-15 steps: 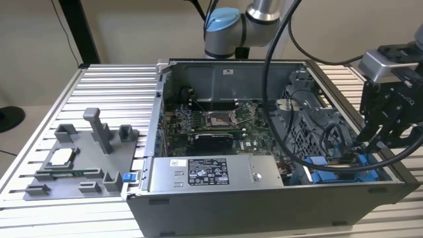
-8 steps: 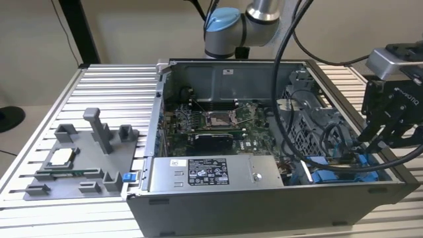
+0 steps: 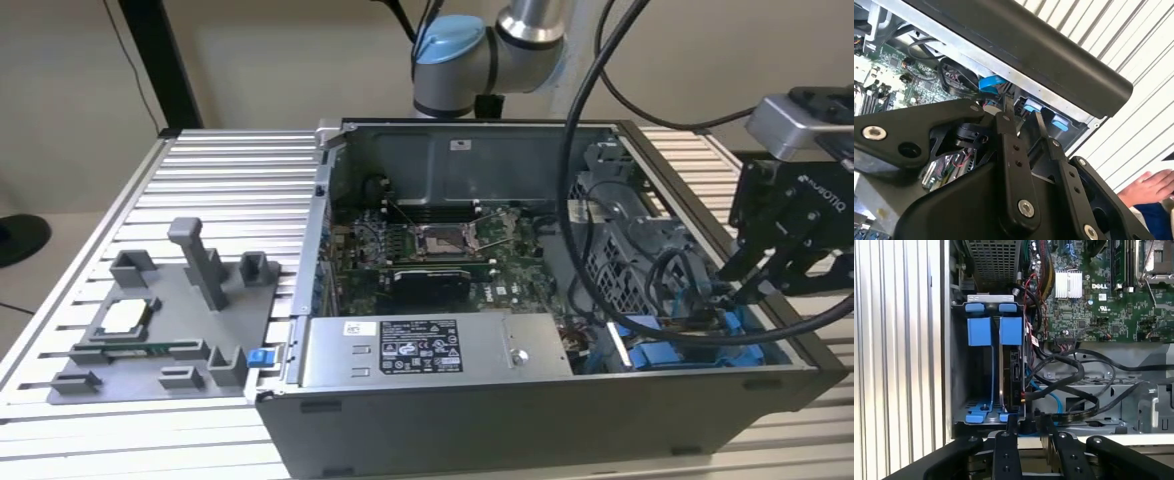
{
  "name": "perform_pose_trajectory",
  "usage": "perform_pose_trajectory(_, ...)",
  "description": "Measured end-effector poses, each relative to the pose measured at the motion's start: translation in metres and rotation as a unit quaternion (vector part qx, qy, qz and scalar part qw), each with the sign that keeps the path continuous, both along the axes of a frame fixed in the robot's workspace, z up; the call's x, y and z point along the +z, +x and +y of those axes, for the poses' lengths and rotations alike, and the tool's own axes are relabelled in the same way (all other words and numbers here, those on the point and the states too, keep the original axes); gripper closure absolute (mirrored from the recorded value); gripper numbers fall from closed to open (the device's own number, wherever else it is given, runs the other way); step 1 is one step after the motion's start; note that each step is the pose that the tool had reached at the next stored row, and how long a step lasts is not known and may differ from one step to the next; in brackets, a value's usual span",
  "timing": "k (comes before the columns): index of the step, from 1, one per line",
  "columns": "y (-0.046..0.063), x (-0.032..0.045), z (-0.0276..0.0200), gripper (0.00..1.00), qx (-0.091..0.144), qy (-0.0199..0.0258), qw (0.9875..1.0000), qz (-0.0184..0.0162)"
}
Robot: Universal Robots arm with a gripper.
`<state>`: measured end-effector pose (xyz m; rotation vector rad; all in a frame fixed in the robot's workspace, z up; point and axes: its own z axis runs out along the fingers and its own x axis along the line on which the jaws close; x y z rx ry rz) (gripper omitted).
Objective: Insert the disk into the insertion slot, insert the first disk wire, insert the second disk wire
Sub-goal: 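Insert the second disk wire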
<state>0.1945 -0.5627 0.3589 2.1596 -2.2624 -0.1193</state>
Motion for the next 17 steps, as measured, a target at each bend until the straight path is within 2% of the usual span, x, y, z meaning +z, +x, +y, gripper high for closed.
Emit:
perform_pose_trajectory(2, 0.0000, -0.0012, -0.0001, 0.00, -0.008, 0.0009, 1.0000, 0.0007)
perform_pose_trajectory(5, 0.0001, -0.0023, 0.0000, 0.00, -0.023, 0.0046, 0.9997, 0.0017)
perform_pose_trajectory(10, 0.0001, -0.0039, 0.0000, 0.00, -0.051, 0.0058, 0.9987, 0.0037)
perform_pose_trajectory(12, 0.0001, -0.0045, 0.0000, 0.00, -0.060, 0.0090, 0.9981, 0.0038)
perform_pose_trajectory(17, 0.0000, -0.0061, 0.0000, 0.00, -0.073, 0.0216, 0.9971, 0.0047)
